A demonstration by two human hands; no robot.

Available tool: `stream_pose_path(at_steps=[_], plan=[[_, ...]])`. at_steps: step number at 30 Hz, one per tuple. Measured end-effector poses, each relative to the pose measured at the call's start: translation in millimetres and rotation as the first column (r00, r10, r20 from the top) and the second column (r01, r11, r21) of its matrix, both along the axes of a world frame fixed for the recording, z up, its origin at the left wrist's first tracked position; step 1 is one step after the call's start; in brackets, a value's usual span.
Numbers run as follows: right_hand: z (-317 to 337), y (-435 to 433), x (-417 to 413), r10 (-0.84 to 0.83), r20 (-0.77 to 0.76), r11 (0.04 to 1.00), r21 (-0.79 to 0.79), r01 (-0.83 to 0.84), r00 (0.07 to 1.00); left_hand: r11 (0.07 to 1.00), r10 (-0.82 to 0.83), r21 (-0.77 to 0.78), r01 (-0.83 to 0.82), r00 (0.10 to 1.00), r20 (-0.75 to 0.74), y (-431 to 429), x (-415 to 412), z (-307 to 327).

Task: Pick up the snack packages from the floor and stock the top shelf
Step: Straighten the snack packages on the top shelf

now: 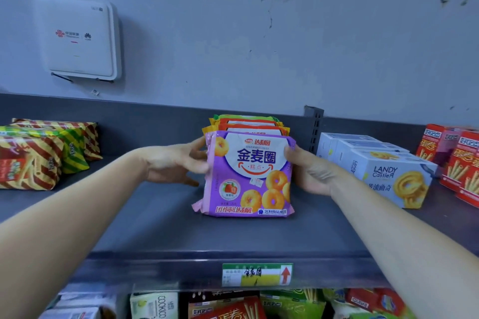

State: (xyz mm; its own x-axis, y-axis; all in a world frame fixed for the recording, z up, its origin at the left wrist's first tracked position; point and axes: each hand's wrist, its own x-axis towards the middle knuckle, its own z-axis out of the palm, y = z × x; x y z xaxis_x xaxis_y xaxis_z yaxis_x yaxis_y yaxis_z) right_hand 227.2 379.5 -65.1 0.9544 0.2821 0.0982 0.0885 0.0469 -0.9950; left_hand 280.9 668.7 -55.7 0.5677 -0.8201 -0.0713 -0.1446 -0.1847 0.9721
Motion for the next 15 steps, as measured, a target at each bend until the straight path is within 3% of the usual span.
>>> stream_pose_path(at_steps=[2, 5, 10, 15], plan=[[-3.9, 1.6, -3.8, -0.012, 0.019, 0.995, -0.103, 0.014, 1.0, 0.995, -0.034, 0.096, 0.029, 0.998, 0.051, -5.3, -5.3, -3.2], [-8.6, 6.8, -8.2, 0.001, 0.082, 0.969, -0.245, 0.019, 0.997, 0.993, 0.01, 0.116, -0.024, 0.992, 0.123, -12.2, -11.8, -5.7], [-10.2, 7.8, -10.8, -0.078, 0.181, 0.957, -0.262, 0.125, 0.98, 0.973, 0.171, 0.098, -0.208, 0.939, 0.298, -20.6, -16.1, -10.9], [-14.8, 12.3, -14.7, -0.106, 0.187, 0.956, -0.253, 0.152, 0.977, 0.975, 0.167, 0.1, -0.2, 0.95, 0.265, -19.3, -18.1, -11.5]])
